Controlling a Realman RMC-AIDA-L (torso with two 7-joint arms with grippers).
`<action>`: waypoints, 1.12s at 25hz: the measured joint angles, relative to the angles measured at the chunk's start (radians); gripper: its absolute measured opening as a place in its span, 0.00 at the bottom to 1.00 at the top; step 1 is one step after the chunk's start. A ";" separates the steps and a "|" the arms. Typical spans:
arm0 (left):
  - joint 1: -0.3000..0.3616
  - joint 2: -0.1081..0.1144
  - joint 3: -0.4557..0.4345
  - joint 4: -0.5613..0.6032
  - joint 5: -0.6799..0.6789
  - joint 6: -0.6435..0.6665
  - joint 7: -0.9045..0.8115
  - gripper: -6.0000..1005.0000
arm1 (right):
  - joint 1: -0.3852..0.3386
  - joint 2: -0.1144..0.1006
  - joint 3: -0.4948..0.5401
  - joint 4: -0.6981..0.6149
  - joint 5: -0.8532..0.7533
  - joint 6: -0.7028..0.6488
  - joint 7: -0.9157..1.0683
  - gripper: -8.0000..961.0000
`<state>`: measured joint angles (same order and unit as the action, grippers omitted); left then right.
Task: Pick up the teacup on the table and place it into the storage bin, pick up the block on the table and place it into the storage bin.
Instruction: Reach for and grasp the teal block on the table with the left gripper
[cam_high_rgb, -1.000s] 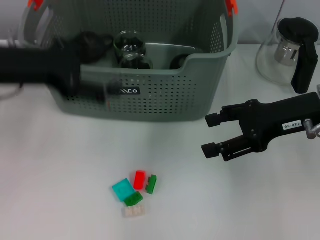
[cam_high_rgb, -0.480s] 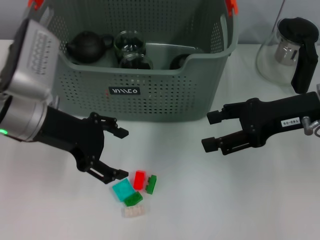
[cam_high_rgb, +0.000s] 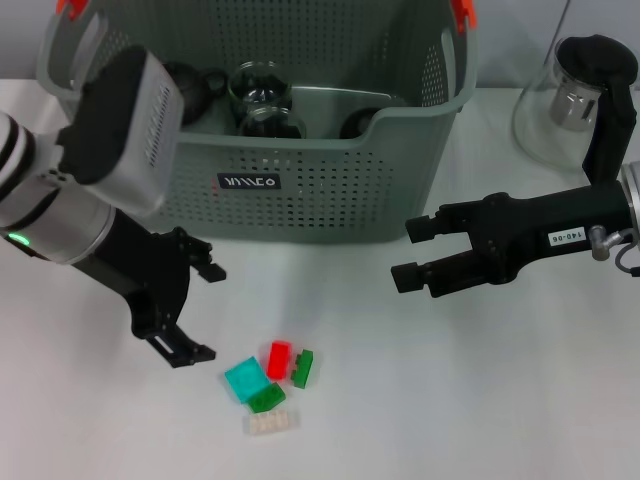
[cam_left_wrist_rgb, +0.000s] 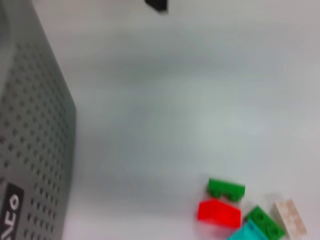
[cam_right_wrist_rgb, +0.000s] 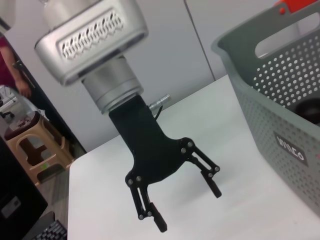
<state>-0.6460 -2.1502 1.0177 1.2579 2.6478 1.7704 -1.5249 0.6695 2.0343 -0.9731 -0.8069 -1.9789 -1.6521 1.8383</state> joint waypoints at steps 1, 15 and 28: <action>0.001 -0.005 0.026 0.016 0.024 0.002 -0.013 0.94 | 0.000 0.000 0.003 0.000 0.001 0.002 0.000 0.98; 0.000 -0.022 0.251 0.028 0.074 -0.047 -0.049 0.93 | 0.003 0.001 0.032 0.024 0.002 0.016 -0.010 0.98; -0.007 -0.023 0.318 -0.022 0.059 -0.074 -0.051 0.93 | -0.001 0.007 0.041 0.025 0.002 0.018 -0.014 0.98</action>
<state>-0.6529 -2.1734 1.3352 1.2356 2.7066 1.6967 -1.5762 0.6684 2.0417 -0.9322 -0.7823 -1.9773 -1.6342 1.8241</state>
